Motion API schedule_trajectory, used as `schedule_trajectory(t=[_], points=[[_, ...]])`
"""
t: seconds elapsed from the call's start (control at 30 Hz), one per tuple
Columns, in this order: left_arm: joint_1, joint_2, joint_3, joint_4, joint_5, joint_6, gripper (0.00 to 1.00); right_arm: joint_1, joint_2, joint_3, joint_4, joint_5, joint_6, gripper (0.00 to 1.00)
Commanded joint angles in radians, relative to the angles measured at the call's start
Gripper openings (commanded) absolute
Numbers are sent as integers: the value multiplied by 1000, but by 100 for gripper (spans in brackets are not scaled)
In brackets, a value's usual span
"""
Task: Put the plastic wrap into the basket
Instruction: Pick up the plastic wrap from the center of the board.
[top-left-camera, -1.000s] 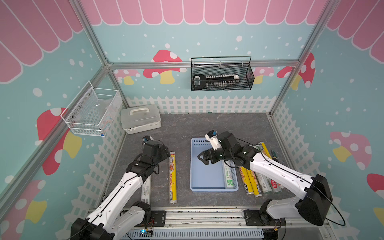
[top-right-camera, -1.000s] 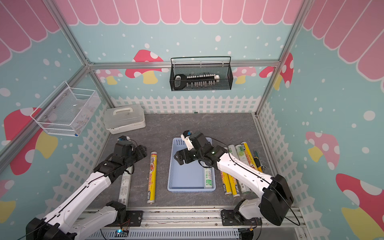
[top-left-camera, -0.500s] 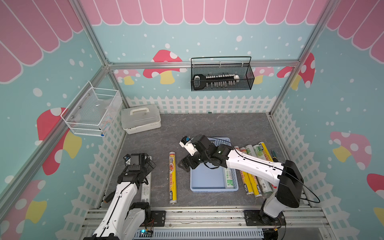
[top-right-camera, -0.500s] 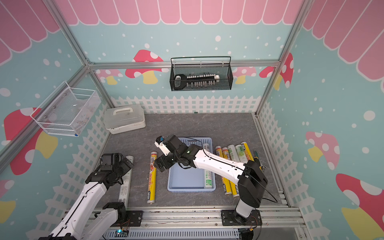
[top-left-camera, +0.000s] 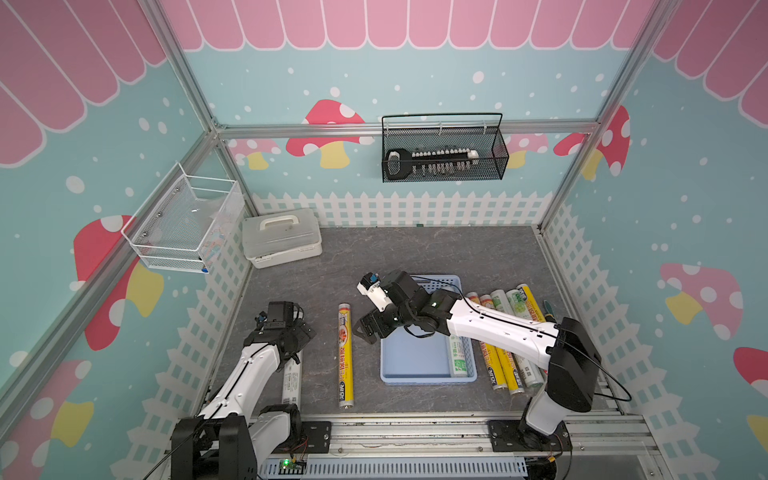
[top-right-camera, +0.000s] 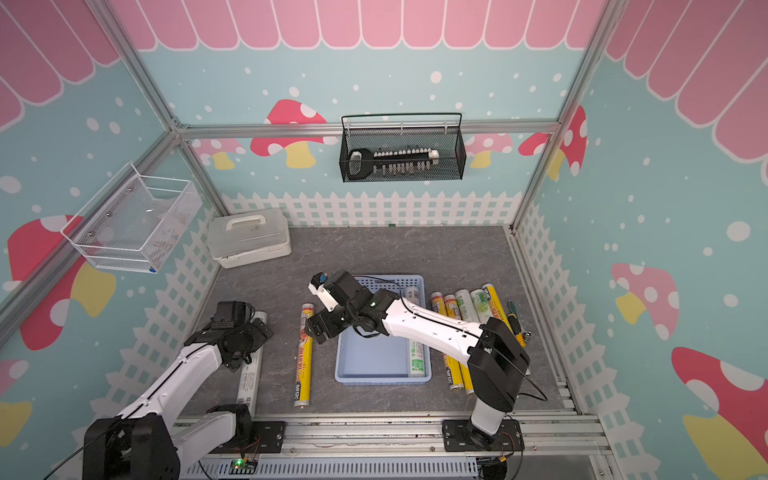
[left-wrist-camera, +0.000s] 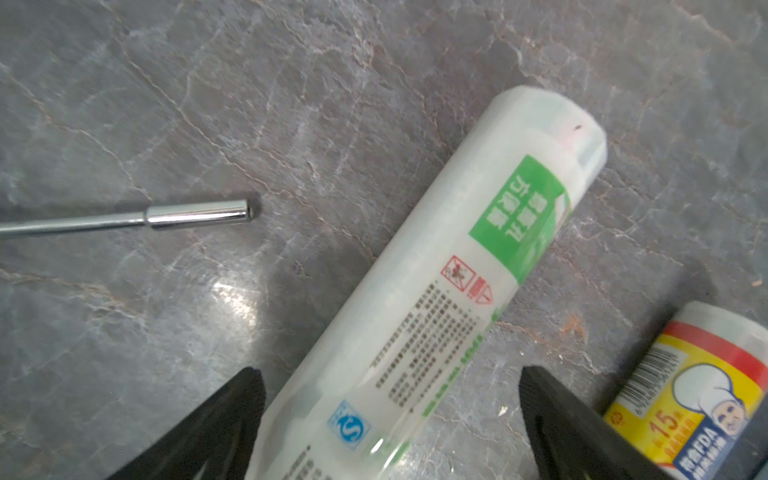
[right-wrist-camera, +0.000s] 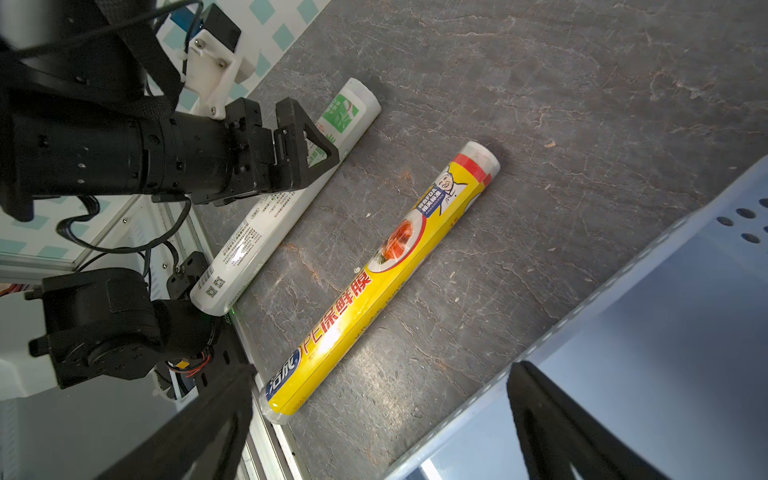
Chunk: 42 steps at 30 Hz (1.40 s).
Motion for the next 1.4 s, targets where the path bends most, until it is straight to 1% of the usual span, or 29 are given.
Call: schedule_trajectory(t=[0.0, 0.07, 0.17, 0.3, 0.43, 0.53, 0.63, 0.8, 0.93, 1.17, 1.23, 1.37], points=[[5, 33, -8, 41, 38, 29, 96, 4, 16, 1, -5, 14, 10, 98], [-3, 51, -19, 60, 59, 38, 93, 4, 7, -11, -6, 42, 12, 98], [-22, 70, -25, 73, 69, 41, 89, 5, 1, -15, -6, 48, 11, 98], [-92, 102, -7, 73, 65, 45, 85, 5, 0, -19, -6, 46, 14, 98], [-154, 144, 7, 61, 42, 49, 75, 5, -4, -29, -6, 48, 16, 98], [-180, 177, 19, 20, 41, 47, 76, 5, -13, -38, -6, 58, 16, 98], [-247, 182, 32, -26, -18, 31, 77, 5, -20, -50, -8, 75, 12, 98], [-299, 168, 43, -95, -60, -2, 77, 3, -33, -63, -24, 106, 8, 99], [-315, 131, 23, -107, -86, -29, 76, 3, -53, -90, -20, 133, 15, 99], [-328, 176, 39, -113, -108, -16, 66, 2, -79, -118, -18, 155, 20, 99], [-330, 189, 44, -111, -114, -10, 66, 1, -85, -123, -18, 161, 21, 99], [-330, 212, 56, -102, -121, 9, 70, 2, -95, -133, -18, 172, 24, 99]])
